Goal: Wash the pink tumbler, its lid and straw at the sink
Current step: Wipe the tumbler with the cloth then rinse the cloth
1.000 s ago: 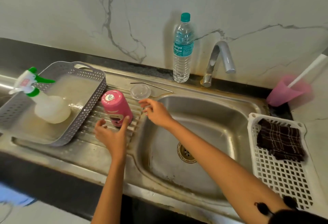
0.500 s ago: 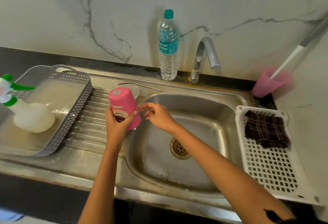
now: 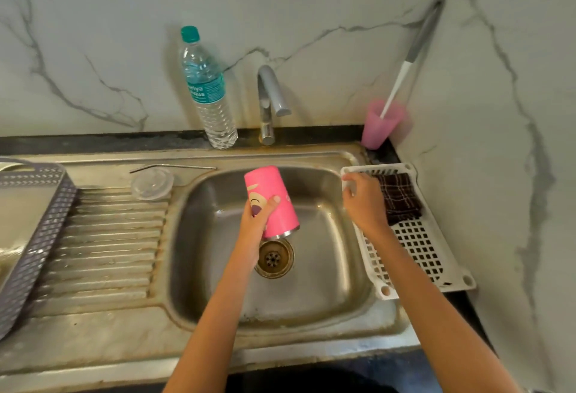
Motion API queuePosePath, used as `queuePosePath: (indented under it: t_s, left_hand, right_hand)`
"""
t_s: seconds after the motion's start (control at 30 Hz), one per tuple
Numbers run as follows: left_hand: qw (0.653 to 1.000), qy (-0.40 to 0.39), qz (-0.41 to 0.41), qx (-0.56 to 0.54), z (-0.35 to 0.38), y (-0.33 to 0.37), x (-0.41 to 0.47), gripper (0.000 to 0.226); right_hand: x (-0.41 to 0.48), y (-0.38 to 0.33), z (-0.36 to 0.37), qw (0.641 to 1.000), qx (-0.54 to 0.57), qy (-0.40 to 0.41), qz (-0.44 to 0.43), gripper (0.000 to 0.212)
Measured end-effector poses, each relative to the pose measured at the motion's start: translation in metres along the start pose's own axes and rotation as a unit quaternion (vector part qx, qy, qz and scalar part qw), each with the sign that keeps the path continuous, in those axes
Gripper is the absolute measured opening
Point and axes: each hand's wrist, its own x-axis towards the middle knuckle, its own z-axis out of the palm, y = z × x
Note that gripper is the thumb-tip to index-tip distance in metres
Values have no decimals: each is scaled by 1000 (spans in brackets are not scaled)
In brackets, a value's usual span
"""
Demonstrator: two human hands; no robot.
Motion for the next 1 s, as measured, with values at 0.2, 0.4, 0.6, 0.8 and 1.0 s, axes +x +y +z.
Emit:
queuePosePath:
  t_s: [0.2,0.4,0.6,0.8,1.0]
  left_hand:
    - [998,-32,-41,-33,10,1,2,81]
    - [995,-42,-71,-62,8,2,0,89]
    - [989,-47,-95,-104,4,-1,-2,69]
    - [980,-32,-112,-163,0,4,-6,65]
    - [979,-42,-117,-164,-1,10,-5,76]
  right_hand:
    - [6,29,-9,969,-178,-55,161,60]
    - [8,37,-10,958,-242,-69,137,56]
    - [18,32,-19,950,-297,-37,86,43]
    - [19,20,-42,977,-169,117,54,32]
    - [-13,-59,-41,991,-7,91,-97,41]
